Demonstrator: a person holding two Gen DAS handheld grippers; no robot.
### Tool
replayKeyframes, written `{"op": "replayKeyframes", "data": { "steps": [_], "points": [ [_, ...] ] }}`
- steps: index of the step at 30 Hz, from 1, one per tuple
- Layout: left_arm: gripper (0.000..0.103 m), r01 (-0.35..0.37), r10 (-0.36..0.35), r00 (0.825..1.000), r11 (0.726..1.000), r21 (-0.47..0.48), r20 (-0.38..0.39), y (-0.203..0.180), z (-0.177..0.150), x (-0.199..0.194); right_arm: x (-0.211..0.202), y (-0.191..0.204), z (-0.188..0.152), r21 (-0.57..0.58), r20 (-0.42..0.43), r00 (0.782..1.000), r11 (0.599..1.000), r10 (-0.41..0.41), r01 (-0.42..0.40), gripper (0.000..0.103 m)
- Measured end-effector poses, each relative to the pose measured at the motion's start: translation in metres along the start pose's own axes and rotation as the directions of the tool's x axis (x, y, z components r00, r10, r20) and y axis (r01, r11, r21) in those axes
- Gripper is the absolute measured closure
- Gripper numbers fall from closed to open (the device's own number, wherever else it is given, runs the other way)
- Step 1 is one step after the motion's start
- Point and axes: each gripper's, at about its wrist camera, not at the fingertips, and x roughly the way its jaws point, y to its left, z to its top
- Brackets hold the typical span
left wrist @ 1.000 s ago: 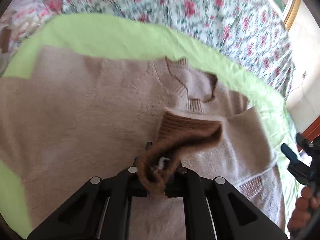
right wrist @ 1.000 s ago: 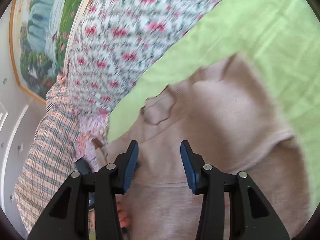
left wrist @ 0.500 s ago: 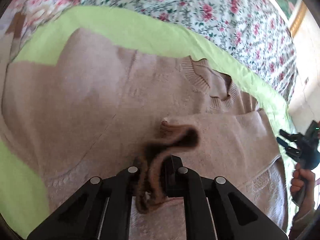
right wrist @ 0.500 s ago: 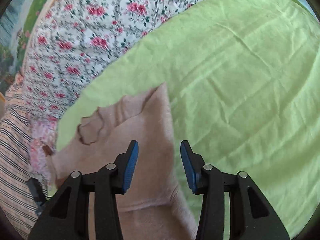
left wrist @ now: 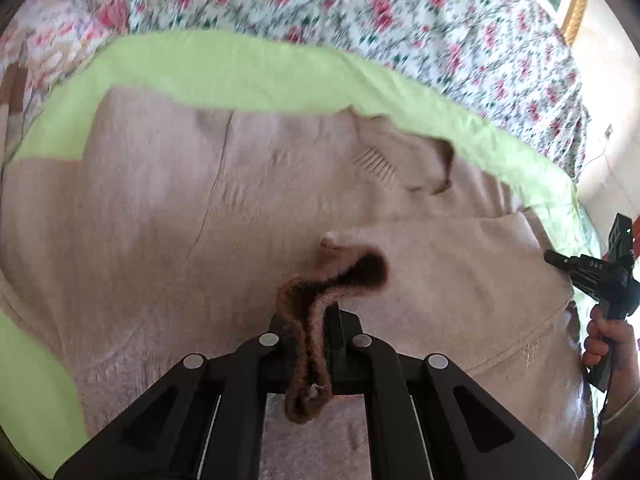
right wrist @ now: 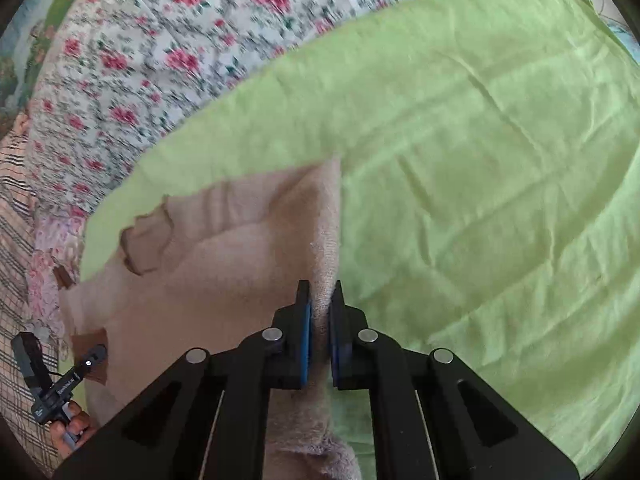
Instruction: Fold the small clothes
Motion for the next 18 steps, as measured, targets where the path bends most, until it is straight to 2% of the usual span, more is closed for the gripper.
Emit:
{"op": "replayKeyframes", "data": {
  "steps": [2,3,5,7,8,10,11,14,18],
  "points": [
    [0.095,0.027,-0.027,1.0,1.0,-0.015,-0.005,0.008,-0.004,-0.005,-0.019,0.011,-0.004,-0.019,0.068,0.994,0.997,-0.08,0.081,0.088],
    [0.093,0.022,-0.022,1.0,1.0,-0.013,-0.004,0.01,-0.005,-0.007,-0.027,0.02,-0.007,-0.037,0.098,0.991,0.995,-0.087,0.091,0.087],
    [0.093,0.02,-0.02,1.0,1.0,-0.014,-0.003,0.013,-0.005,-0.009,-0.04,0.04,-0.015,-0.088,0.135,0.991,0.996,-0.006,0.018,0.087],
    [0.093,0.017,-0.017,1.0,1.0,-0.017,-0.011,0.014,-0.005,-0.009,-0.039,0.054,-0.025,-0.132,0.099,0.992,0.989,0.083,-0.07,0.076],
    [0.092,0.013,-0.014,1.0,1.0,-0.016,-0.012,0.014,-0.004,-0.008,-0.031,0.056,-0.03,-0.139,0.049,0.995,0.987,0.084,-0.076,0.073],
    [0.089,0.002,-0.002,1.0,1.0,-0.016,-0.013,0.017,-0.005,-0.011,-0.016,0.049,-0.038,-0.131,-0.008,1.0,0.991,-0.005,0.004,0.07],
    [0.086,-0.005,0.005,1.0,1.0,-0.018,-0.013,0.02,-0.007,-0.014,-0.014,0.039,-0.04,-0.1,-0.017,1.0,0.995,0.005,-0.007,0.071],
    [0.086,-0.026,0.025,1.0,0.999,-0.038,-0.008,0.035,-0.014,-0.028,-0.035,0.034,-0.042,-0.034,0.006,0.999,0.999,0.037,-0.037,0.07],
    [0.086,-0.067,0.069,0.997,0.995,-0.072,0.021,0.059,-0.022,-0.054,-0.067,0.054,-0.057,-0.083,0.037,0.994,0.992,0.099,-0.095,0.059]
  ]
}}
